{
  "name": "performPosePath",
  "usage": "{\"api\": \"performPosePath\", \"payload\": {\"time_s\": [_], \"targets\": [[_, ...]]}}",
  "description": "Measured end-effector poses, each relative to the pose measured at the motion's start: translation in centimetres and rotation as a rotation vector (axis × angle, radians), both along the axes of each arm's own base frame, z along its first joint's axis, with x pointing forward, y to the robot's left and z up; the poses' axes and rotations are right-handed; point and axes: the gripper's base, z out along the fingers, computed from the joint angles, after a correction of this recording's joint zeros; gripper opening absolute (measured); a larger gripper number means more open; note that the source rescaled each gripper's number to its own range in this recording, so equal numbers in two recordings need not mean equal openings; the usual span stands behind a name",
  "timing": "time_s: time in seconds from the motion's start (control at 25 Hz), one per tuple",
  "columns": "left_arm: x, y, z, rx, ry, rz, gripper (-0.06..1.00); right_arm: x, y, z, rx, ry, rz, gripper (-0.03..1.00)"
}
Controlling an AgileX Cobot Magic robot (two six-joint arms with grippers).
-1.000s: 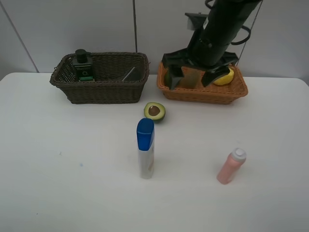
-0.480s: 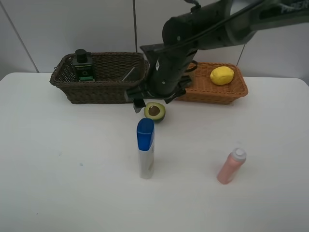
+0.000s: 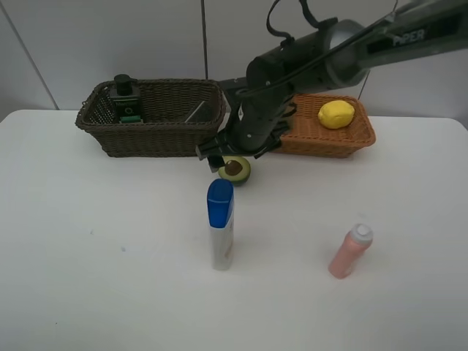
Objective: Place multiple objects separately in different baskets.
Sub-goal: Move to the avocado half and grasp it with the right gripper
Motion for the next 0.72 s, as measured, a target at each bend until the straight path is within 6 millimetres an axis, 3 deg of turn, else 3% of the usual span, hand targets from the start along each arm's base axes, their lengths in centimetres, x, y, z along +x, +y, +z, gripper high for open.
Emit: {"api": "performPosePath", "payload": {"time_s": [0.2, 0.44, 0.72], "targets": [[0.0, 0.0, 0.0, 0.000, 0.000, 0.000, 1.00, 0.5, 0.3, -1.0, 0.020, -0.031, 0.015, 0.98], [0.0, 0.0, 0.0, 0.000, 0.000, 0.000, 1.00, 1.9, -1.2, -2.9, 0.007, -0.014, -0.025, 0.98], [0.0, 0.0, 0.0, 0.000, 0.000, 0.000, 1.00, 2.8, -2.2, -3.4, 0.023, -0.018, -0.059, 0.98]]}}
